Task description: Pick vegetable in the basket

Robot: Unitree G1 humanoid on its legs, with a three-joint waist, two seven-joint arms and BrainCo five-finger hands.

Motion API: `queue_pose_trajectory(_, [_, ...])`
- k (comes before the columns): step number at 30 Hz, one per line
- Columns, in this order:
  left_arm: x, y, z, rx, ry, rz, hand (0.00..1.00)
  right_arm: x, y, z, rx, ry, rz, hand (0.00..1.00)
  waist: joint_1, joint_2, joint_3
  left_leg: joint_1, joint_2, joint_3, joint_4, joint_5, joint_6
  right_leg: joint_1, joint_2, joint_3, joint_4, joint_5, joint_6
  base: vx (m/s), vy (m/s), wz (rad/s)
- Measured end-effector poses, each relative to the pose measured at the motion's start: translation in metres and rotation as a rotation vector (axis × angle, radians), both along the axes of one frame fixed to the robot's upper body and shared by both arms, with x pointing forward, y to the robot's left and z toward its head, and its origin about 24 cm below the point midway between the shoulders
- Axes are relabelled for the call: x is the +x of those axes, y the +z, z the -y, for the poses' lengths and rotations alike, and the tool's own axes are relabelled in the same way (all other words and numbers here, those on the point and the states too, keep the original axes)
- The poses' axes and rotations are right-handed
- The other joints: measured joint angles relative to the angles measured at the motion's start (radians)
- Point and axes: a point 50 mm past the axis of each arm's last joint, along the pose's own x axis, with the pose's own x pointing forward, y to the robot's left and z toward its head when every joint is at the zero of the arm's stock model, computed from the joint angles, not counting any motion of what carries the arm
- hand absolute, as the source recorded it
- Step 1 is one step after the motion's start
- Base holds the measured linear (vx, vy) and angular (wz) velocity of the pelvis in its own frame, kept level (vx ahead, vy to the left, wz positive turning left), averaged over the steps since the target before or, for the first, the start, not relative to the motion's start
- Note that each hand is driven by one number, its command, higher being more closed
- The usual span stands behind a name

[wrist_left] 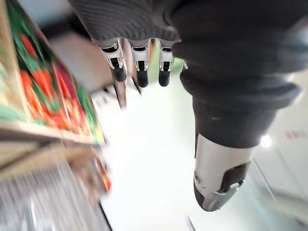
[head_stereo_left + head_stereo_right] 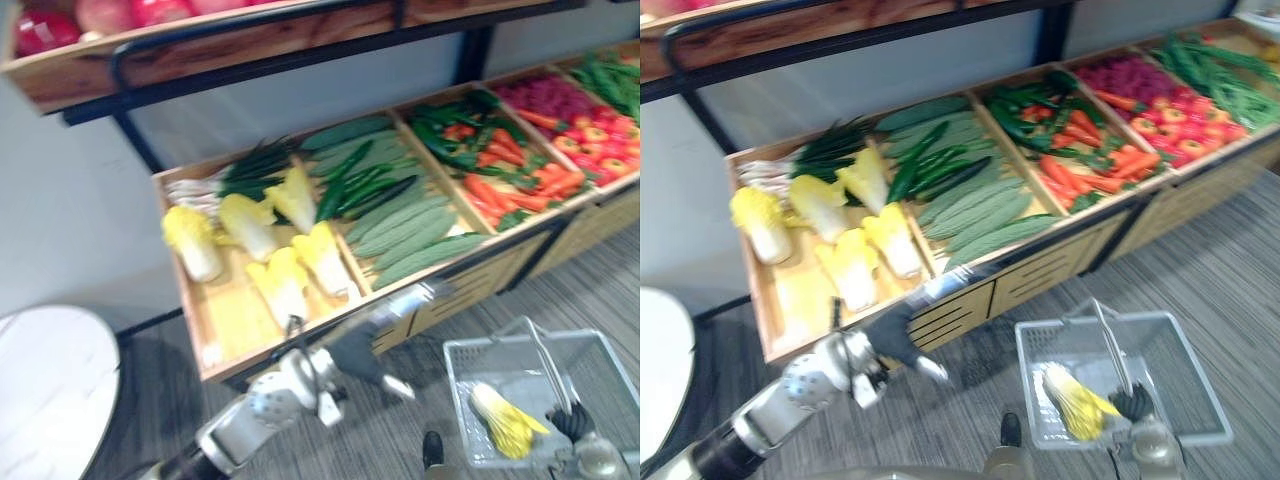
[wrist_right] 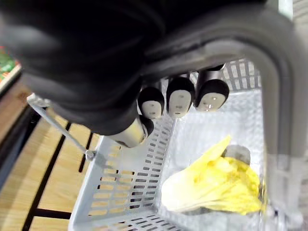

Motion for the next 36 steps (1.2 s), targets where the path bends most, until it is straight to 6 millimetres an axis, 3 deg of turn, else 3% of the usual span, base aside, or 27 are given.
queue_pose_trajectory(5, [0.006,0.001,-0.070,-0.204,0.498,-0.002,0.00,-0.044,-0.028,-0.015,0.118,-0.231,-0.086,1.00,0.055,-0.024,-0.017,-0.075,-0.022,-0.141,-0.004,0.043,0.018,0.026,-0.020,-0.130,-0.025,0.000,0.000,0.00,0.000,0.75])
queue_pose_trajectory(6, [0.006,-0.001,-0.073,-0.215,0.529,-0.005,0.00,-0.046,-0.029,-0.016,0.126,-0.240,-0.089,1.00,0.058,-0.026,-0.018,-0.077,-0.023,-0.149,-0.004,0.045,0.018,0.028,-0.019,-0.137,-0.025,0.000,0.000,-0.02,-0.003,0.53])
queue_pose_trajectory(9, [0.004,-0.033,-0.111,-0.254,0.844,-0.112,0.00,-0.054,-0.038,-0.030,0.182,-0.304,-0.084,1.00,0.063,-0.056,-0.036,-0.099,-0.023,-0.193,-0.009,0.060,0.021,0.034,-0.019,-0.180,-0.025,-0.003,-0.006,-0.03,-0.002,0.39])
queue_pose_trajectory(11, [-0.003,-0.072,-0.139,-0.236,1.094,-0.260,0.00,-0.055,-0.043,-0.043,0.221,-0.348,-0.062,1.00,0.063,-0.072,-0.048,-0.108,-0.027,-0.216,-0.022,0.070,0.023,0.033,-0.021,-0.202,-0.025,-0.008,-0.011,-0.05,0.004,0.23])
queue_pose_trajectory(13, [-0.010,-0.094,-0.154,-0.202,1.225,-0.348,0.00,-0.055,-0.047,-0.052,0.238,-0.364,-0.060,1.00,0.065,-0.078,-0.052,-0.111,-0.029,-0.224,-0.035,0.077,0.016,0.031,-0.021,-0.210,-0.025,-0.015,-0.022,-0.04,0.002,0.19])
queue_pose_trajectory(16, [-0.030,-0.135,-0.179,-0.101,1.417,-0.527,0.00,-0.056,-0.051,-0.063,0.278,-0.411,-0.046,1.00,0.061,-0.079,-0.057,-0.111,-0.031,-0.240,-0.060,0.092,0.021,0.030,-0.020,-0.226,-0.026,-0.021,-0.021,-0.04,-0.003,0.14])
queue_pose_trajectory(18, [-0.059,-0.174,-0.195,-0.059,1.586,-0.724,0.00,-0.058,-0.054,-0.069,0.301,-0.441,-0.040,1.00,0.060,-0.075,-0.066,-0.107,-0.031,-0.242,-0.077,0.102,0.019,0.029,-0.018,-0.230,-0.026,-0.024,-0.020,0.00,-0.002,0.03])
queue_pose_trajectory(19, [-0.063,-0.179,-0.196,-0.058,1.603,-0.749,0.00,-0.058,-0.054,-0.070,0.303,-0.442,-0.040,1.00,0.060,-0.075,-0.068,-0.106,-0.031,-0.242,-0.079,0.102,0.019,0.029,-0.018,-0.230,-0.026,-0.024,-0.019,0.00,0.000,0.00])
queue_pose_trajectory(21, [-0.098,-0.213,-0.199,-0.023,1.709,-0.974,0.00,-0.058,-0.056,-0.076,0.315,-0.446,-0.046,1.00,0.058,-0.074,-0.077,-0.092,-0.031,-0.238,-0.099,0.107,0.017,0.030,-0.015,-0.225,-0.026,-0.027,-0.018,0.03,0.000,-0.05])
queue_pose_trajectory(22, [-0.107,-0.222,-0.199,-0.012,1.723,-1.035,0.00,-0.058,-0.056,-0.077,0.318,-0.446,-0.049,1.00,0.058,-0.074,-0.081,-0.090,-0.032,-0.237,-0.103,0.107,0.016,0.030,-0.015,-0.224,-0.026,-0.028,-0.018,0.04,0.003,-0.05])
queue_pose_trajectory(27, [-0.170,-0.269,-0.178,0.036,1.706,-1.485,0.00,-0.043,-0.055,-0.080,0.319,-0.399,-0.038,1.00,0.054,-0.073,-0.084,-0.056,-0.032,-0.201,-0.109,0.107,0.014,0.033,-0.012,-0.185,-0.026,-0.022,-0.010,0.05,0.005,-0.18])
queue_pose_trajectory(31, [-0.176,-0.277,-0.165,0.058,1.622,-1.580,0.00,-0.036,-0.055,-0.082,0.306,-0.338,-0.049,1.00,0.047,-0.073,-0.084,-0.032,-0.032,-0.183,-0.115,0.103,0.012,0.043,-0.011,-0.169,-0.026,-0.021,-0.009,0.03,0.003,-0.15])
queue_pose_trajectory(36, [-0.164,-0.281,-0.155,0.089,1.509,-1.586,0.00,-0.029,-0.055,-0.088,0.305,-0.277,-0.058,1.00,0.032,-0.072,-0.084,-0.016,-0.035,-0.171,-0.124,0.102,0.011,0.047,-0.011,-0.158,-0.026,-0.022,-0.009,0.00,0.001,-0.09])
